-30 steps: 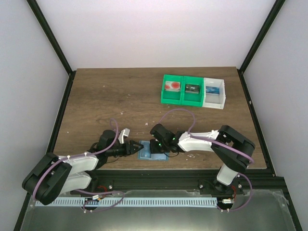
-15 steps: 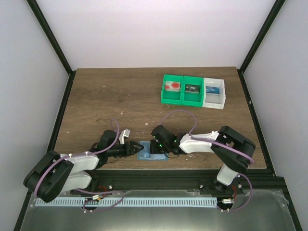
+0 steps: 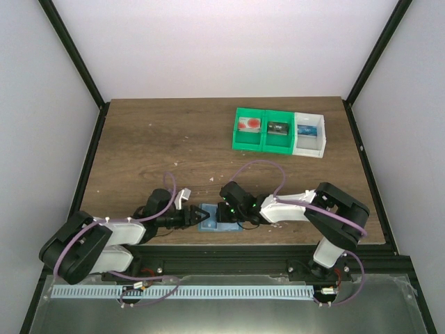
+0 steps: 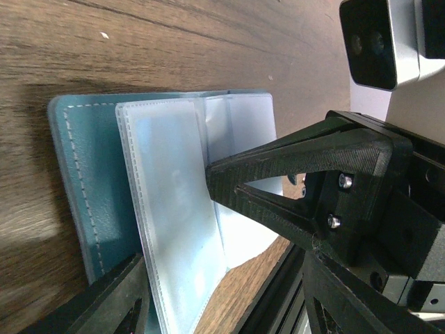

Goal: Take the credit cards out of the card holder

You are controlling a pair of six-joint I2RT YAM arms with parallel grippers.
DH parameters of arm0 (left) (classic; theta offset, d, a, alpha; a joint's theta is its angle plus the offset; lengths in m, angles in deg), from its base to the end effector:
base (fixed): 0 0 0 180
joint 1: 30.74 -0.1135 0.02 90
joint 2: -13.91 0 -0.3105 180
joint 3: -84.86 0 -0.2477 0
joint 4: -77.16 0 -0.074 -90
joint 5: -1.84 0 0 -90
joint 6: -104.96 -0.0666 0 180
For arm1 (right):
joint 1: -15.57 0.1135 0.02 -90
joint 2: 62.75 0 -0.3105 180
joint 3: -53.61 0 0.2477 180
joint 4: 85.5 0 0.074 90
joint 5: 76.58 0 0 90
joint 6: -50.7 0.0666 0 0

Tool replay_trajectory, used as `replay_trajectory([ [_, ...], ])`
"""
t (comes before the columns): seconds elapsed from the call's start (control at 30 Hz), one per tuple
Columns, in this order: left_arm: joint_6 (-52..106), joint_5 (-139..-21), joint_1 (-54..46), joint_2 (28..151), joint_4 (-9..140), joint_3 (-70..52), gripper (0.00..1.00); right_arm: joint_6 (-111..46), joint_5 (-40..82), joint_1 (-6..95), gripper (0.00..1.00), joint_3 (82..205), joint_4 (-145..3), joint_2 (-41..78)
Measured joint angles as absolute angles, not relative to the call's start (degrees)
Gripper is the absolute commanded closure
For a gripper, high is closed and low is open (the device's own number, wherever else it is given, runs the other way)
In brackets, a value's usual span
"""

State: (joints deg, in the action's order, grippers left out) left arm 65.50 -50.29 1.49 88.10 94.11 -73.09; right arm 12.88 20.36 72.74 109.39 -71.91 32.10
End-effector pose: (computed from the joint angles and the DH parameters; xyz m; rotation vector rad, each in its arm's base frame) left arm 0.1397 -0.1364 0.1437 0.0401 2.4691 -1.4592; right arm 0.1686 0.2762 0.1554 -0.1751 2.7302 0.8500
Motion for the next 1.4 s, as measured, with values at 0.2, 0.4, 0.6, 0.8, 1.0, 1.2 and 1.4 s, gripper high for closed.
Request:
replay_trajectory([
  [0.2,65.8,-50.1,2.3,87.8,94.0,-72.9,0.38,13.1,20.4,72.7,1.00,108.8,-72.9,31.9],
  [0.4,64.6,-52.2,2.7,82.1,88.9,-71.9,0.36,13.3,20.4,72.7,1.00,108.4,-73.5,31.8],
  [0.6,63.7,-54.8,3.2,75.7,84.2,-71.1,0.35,13.3,20.4,72.7,1.00,108.1,-74.0,31.7],
  [0.8,63.7,-55.8,3.4,76.3,83.4,-71.1,0.34,13.3,20.4,72.7,0.99,108.1,-74.1,31.7],
  [1.0,64.0,-55.5,3.5,79.9,84.6,-71.1,0.34,13.3,20.4,72.7,0.99,108.0,-74.2,31.7],
  [1.2,64.3,-54.4,3.6,83.8,87.2,-71.1,0.37,13.4,20.4,72.7,1.00,107.9,-74.3,31.7],
  [1.4,64.9,-54.0,4.0,84.5,89.1,-71.2,0.39,13.5,20.4,72.7,0.99,107.0,-75.8,31.4],
])
